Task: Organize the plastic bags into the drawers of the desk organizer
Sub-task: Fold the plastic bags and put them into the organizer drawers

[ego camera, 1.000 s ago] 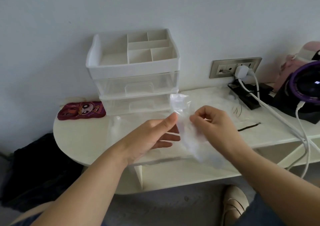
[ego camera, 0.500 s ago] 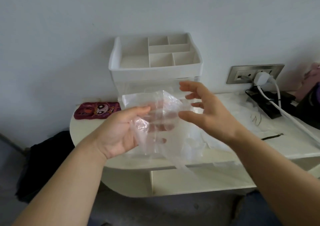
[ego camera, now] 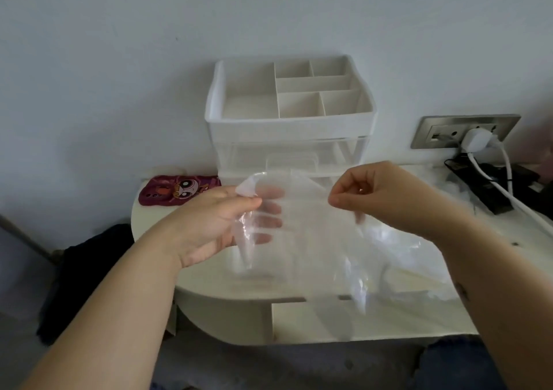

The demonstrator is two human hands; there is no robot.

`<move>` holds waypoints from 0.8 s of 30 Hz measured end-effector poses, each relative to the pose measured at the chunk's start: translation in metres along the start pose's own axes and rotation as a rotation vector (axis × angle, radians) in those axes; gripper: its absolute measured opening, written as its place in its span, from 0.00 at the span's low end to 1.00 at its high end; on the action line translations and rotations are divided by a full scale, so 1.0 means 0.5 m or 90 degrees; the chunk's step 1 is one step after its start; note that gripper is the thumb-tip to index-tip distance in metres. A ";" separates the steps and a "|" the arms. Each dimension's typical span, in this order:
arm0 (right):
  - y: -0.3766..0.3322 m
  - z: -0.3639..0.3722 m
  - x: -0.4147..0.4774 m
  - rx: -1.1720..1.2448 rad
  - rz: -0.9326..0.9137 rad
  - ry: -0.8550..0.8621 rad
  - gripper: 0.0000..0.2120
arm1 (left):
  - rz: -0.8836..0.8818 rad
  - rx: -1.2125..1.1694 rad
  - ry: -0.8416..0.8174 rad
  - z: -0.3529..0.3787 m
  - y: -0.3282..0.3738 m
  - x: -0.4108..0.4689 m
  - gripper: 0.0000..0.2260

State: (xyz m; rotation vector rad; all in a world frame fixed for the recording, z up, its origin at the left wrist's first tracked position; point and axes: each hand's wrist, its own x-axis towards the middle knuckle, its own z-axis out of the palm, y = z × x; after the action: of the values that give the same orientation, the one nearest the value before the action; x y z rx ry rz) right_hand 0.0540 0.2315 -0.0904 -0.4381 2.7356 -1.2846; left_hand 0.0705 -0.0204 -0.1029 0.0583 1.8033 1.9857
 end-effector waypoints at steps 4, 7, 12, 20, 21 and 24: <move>0.003 0.047 0.015 -0.252 0.009 0.144 0.02 | 0.012 0.364 0.229 0.013 -0.038 0.039 0.09; -0.008 0.072 0.009 -0.346 -0.074 0.236 0.07 | 0.038 0.512 0.281 0.022 -0.054 0.053 0.10; -0.029 0.157 -0.017 -0.188 -0.141 -0.053 0.13 | 0.016 0.632 0.291 0.033 -0.053 0.065 0.09; 0.013 0.194 0.012 -0.289 0.045 -0.214 0.24 | 0.024 0.635 0.291 0.023 -0.065 0.061 0.06; 0.015 0.195 0.013 -0.309 0.059 -0.205 0.24 | 0.025 0.666 0.302 0.021 -0.067 0.062 0.06; 0.018 0.197 0.016 -0.381 0.078 -0.152 0.25 | 0.032 0.754 0.327 0.022 -0.072 0.065 0.06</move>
State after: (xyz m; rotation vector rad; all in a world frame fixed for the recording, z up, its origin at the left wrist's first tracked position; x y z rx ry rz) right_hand 0.0639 0.1618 -0.1600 -0.4189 2.8306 -0.3362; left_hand 0.0557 0.0028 -0.1442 -0.0458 3.0677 0.7074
